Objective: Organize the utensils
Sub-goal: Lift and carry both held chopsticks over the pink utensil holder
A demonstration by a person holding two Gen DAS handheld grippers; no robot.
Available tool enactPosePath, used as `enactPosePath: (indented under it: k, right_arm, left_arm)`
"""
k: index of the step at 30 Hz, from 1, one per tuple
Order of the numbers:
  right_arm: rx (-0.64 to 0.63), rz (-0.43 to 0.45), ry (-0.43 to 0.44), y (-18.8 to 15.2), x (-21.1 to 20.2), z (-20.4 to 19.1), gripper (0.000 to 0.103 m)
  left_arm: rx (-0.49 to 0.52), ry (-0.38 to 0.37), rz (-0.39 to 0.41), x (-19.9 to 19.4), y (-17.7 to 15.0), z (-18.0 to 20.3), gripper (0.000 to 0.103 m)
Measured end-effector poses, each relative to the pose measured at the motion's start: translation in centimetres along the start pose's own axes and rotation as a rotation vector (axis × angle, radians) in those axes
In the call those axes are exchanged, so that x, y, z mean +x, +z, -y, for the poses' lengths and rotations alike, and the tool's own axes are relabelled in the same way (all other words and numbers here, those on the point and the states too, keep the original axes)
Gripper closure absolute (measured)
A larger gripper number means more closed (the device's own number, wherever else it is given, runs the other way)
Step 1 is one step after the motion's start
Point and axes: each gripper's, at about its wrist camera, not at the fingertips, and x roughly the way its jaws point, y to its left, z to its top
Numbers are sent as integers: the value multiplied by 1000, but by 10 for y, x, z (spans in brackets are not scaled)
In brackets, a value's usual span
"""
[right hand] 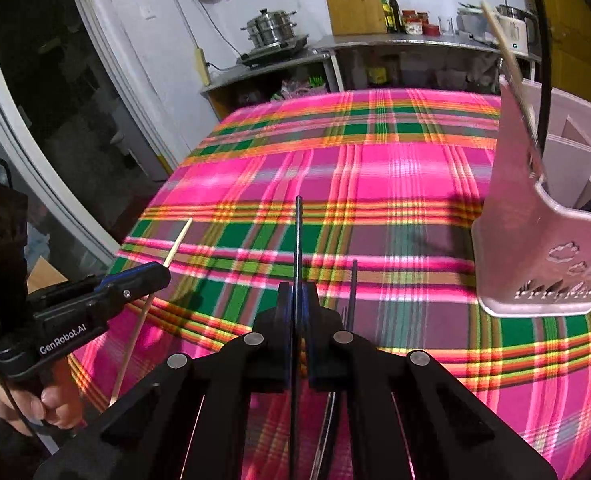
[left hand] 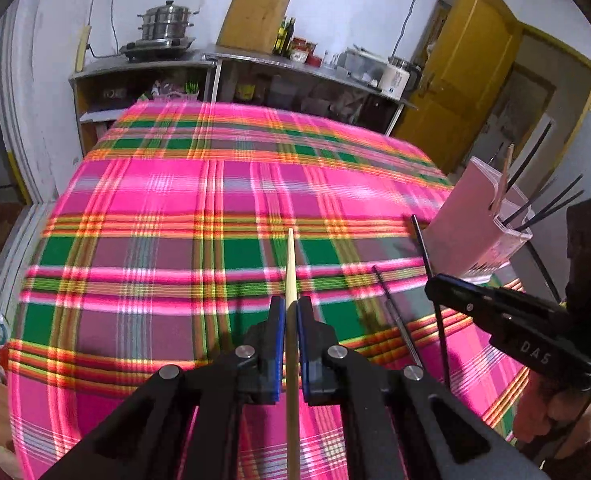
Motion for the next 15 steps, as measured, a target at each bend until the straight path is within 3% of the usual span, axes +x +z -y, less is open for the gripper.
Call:
enactPosePath:
  k: [8, 15]
  right_arm:
    - [-8, 46, 9, 5, -20, -3, 98]
    - [-4, 33, 10, 1, -17, -5, 98]
  left_arm:
    - [11, -31, 31, -18, 12, 11, 97]
    - [-11, -2, -91, 11, -6, 5, 97]
